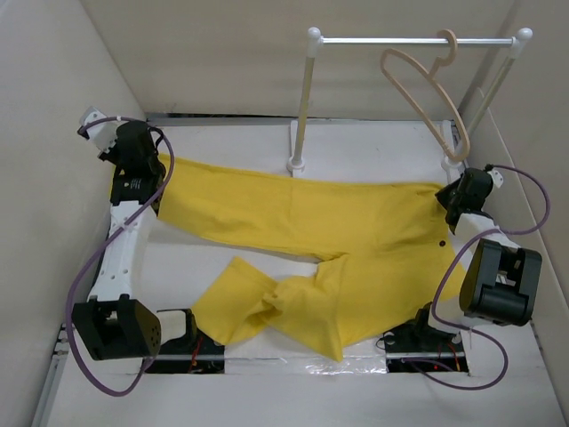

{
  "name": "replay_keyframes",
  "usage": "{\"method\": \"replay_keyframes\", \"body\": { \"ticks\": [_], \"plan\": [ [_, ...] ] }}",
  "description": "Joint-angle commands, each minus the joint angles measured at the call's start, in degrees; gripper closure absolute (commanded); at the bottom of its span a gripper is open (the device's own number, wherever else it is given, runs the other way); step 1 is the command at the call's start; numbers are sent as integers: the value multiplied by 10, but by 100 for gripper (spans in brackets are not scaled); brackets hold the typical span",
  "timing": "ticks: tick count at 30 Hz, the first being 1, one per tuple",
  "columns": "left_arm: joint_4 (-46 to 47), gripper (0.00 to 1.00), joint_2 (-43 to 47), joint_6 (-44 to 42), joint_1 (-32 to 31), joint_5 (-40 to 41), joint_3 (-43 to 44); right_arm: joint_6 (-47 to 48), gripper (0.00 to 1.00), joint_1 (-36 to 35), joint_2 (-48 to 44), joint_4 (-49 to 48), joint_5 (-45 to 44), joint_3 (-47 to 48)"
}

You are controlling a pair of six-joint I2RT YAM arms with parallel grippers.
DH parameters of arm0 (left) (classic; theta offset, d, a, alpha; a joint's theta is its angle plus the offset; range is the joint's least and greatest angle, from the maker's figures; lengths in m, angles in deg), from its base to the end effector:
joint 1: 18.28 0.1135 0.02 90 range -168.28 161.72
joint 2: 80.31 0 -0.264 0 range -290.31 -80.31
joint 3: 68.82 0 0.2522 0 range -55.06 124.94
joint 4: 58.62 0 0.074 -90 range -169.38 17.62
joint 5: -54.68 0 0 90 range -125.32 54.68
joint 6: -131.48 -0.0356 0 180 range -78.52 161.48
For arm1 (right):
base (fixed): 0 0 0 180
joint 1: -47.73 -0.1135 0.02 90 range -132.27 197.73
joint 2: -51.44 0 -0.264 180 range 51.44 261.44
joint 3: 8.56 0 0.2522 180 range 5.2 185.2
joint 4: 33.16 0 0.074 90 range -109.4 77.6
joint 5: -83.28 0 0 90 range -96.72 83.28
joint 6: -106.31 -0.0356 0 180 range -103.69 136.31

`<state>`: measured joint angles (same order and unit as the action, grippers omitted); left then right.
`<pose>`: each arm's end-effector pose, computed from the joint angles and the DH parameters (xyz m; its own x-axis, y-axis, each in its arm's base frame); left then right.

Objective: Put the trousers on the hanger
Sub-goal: Flatten out the trousers at the center of the board.

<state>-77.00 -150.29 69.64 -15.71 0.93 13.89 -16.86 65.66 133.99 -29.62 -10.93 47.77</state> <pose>0.2766 0.0335 0.4070 0.2078 -0.3716 -0.9048 -0.5966 0.6849 -0.4183 0.2914 -0.0970 0.2095 -0.1942 0.6363 -0.7466 0.5661 0.6942 0.4445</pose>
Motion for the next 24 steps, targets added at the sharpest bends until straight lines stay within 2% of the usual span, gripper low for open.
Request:
{"method": "replay_keyframes", "body": {
  "ticks": [1, 3, 6, 9, 14, 18, 24],
  "plan": [
    [-19, 100, -6, 24, 2, 84, 13, -29, 100, -3, -32, -22, -63, 33],
    [-80, 100, 4, 48, 2, 99, 22, -30, 100, -17, -42, -41, -77, 31],
    [-58, 100, 62, 40, 7, 67, -10, -25, 100, -34, -37, -39, -110, 42],
    [-58, 100, 65, 48, 7, 53, -38, -25, 100, -34, 2, -38, -99, 59],
    [-79, 100, -53, 48, 12, 83, -8, -31, 100, -24, 54, -55, -77, 73],
    [-37, 98, -132, 4, 37, 67, 42, -34, 100, -18, 74, -74, -89, 86],
    [-75, 96, -296, 1, 54, 45, 169, -23, 100, -13, 92, -73, -92, 114]
  ]
}}
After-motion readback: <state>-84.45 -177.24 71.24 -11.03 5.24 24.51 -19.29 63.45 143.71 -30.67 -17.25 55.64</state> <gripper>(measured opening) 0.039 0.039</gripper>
